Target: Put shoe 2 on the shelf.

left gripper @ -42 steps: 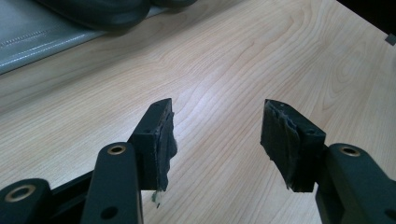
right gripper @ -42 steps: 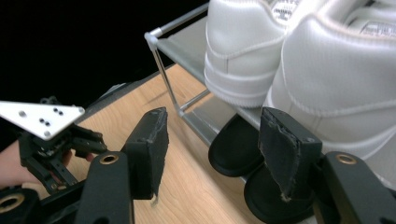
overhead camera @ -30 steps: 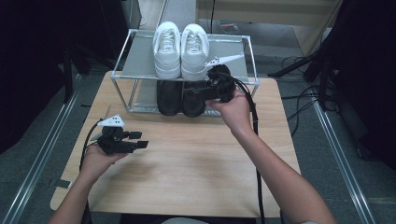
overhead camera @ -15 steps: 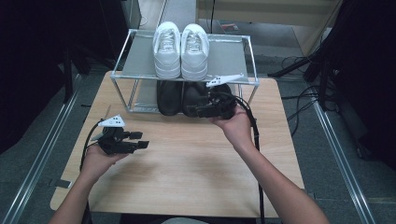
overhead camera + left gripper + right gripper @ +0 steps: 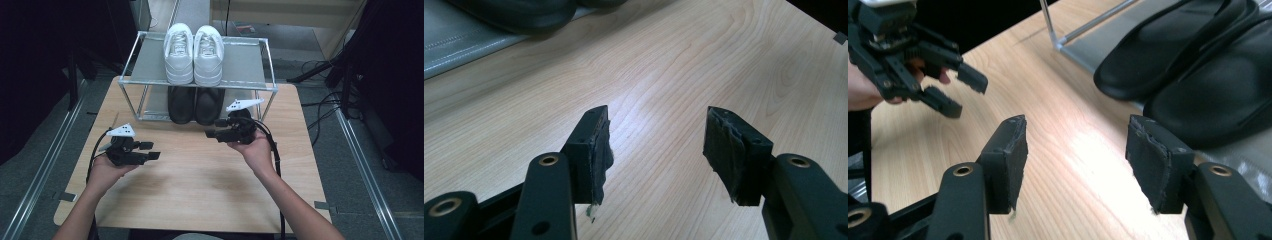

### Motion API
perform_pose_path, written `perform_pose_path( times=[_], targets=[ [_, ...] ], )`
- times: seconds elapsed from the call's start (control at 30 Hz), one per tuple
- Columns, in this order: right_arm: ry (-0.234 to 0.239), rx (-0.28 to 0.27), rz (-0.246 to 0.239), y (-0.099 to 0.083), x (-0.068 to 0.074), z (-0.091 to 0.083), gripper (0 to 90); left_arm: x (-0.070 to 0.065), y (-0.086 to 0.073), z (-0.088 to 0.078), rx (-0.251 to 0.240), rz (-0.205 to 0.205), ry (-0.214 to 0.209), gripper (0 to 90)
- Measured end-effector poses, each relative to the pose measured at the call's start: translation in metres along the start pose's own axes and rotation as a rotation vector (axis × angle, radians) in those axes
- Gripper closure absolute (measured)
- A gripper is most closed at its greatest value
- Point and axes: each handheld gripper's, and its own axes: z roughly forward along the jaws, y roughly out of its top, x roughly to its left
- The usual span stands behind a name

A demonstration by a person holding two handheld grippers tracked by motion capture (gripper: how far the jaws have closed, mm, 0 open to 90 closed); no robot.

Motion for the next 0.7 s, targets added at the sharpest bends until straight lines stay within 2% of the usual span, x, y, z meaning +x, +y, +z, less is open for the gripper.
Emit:
perform_pose_path(
  times=[0.17, 0.7],
  targets=[
    [0.008, -0.007, 0.007, -0.014, 0.001, -0.002, 43.2, -0.001, 0.000, 0.001, -0.001, -0.002, -0.005, 44.1],
    [-0.014, -0.001, 0.004, -0.049, 0.003, 0.001, 43.5, -0.006, 0.001, 0.004, 0.002, 0.012, -0.012, 43.3]
  ],
)
